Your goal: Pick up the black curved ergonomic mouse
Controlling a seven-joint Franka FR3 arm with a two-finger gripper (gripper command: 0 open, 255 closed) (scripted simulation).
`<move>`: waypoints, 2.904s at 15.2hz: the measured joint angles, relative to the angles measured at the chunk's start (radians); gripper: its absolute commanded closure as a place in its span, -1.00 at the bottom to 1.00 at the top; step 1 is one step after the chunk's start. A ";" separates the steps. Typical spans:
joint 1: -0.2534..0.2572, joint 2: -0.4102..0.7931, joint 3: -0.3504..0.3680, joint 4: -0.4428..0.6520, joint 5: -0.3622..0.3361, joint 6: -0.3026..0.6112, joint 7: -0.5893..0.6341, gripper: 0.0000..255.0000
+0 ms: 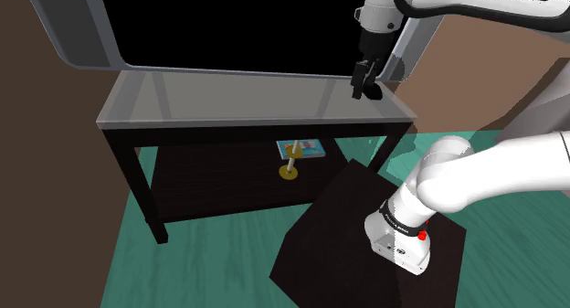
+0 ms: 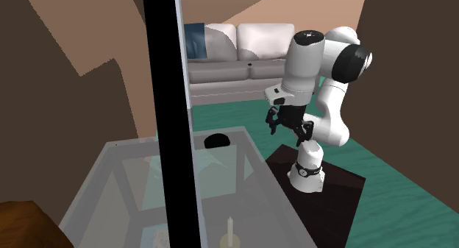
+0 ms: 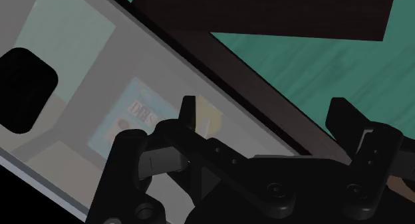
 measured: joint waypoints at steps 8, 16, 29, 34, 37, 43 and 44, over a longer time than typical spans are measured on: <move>-0.078 0.058 -0.122 -0.012 -0.064 0.118 -0.040 -1.00; -0.169 0.160 -0.287 0.004 -0.116 0.270 -0.095 -1.00; -0.231 0.378 -0.489 0.068 -0.090 0.490 -0.180 -1.00; -0.231 0.393 -0.498 0.033 -0.090 0.540 -0.182 1.00; -0.231 0.392 -0.498 0.031 -0.090 0.543 -0.181 1.00; -0.231 0.393 -0.498 0.033 -0.089 0.543 -0.183 1.00; -0.232 0.391 -0.497 0.036 -0.089 0.537 -0.182 1.00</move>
